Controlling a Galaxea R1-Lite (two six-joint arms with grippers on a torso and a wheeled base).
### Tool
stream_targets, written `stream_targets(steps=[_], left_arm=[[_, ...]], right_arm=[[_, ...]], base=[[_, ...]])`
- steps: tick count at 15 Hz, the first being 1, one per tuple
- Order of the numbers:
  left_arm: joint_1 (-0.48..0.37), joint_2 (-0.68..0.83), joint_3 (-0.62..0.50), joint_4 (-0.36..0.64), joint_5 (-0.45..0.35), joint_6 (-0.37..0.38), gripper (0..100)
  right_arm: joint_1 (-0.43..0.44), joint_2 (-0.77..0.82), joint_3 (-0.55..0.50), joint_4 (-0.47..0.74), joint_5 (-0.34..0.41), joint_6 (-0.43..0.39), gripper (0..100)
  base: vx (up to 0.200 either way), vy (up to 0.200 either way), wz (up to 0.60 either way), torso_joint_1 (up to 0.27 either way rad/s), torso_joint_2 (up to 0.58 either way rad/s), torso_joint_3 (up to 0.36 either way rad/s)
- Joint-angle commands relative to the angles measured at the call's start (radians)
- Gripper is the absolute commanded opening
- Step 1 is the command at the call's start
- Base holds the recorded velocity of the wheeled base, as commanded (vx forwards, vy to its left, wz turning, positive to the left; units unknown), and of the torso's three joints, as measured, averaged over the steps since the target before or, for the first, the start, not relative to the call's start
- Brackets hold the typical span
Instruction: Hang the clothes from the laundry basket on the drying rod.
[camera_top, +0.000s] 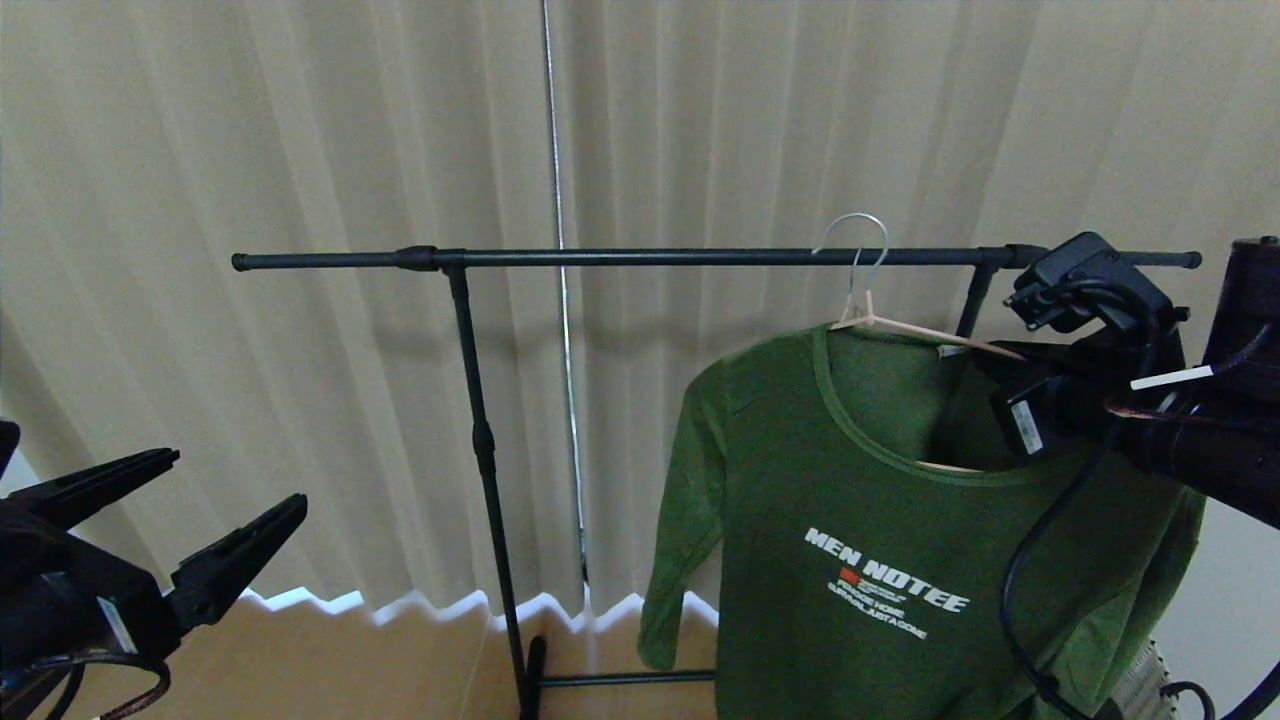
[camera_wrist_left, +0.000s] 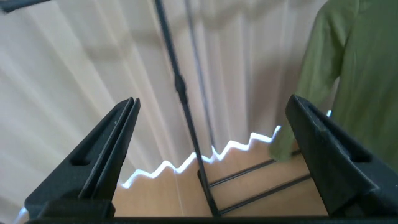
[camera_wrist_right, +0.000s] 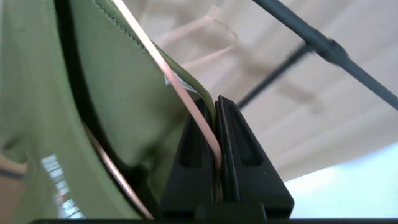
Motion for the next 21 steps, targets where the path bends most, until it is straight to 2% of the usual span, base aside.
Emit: stream_targets(steps=[1,10,13,21], left_arm=[[0.001,0.003,0.002,-0.002,0.000,-0.001,100],[0.001,0.000,0.008,-0.002,0.000,0.002,100],[0.001,-0.002,0.011,-0.003,0.000,0.004,100],[0.000,0.001,0.022,-0.003,-0.002,0.006,100]], right_arm=[[0.000,0.007,0.000,0.001,0.000,0.017,0],[0.004,0.038,-0.001,0.001,-0.002,0.040,0],[0.004,0.058,-0.006,0.001,-0.009,0.042,0],[0.046,0.187,-0.110,0.001,-0.172,0.040,0]], base=[[0.200,0.000,0.00,-0.007,0.00,0.007],[0.200,0.000,0.00,0.008,0.00,0.002],[0.000,0.000,0.00,0.000,0.00,0.000],[0.000,0.000,0.00,0.000,0.00,0.000]])
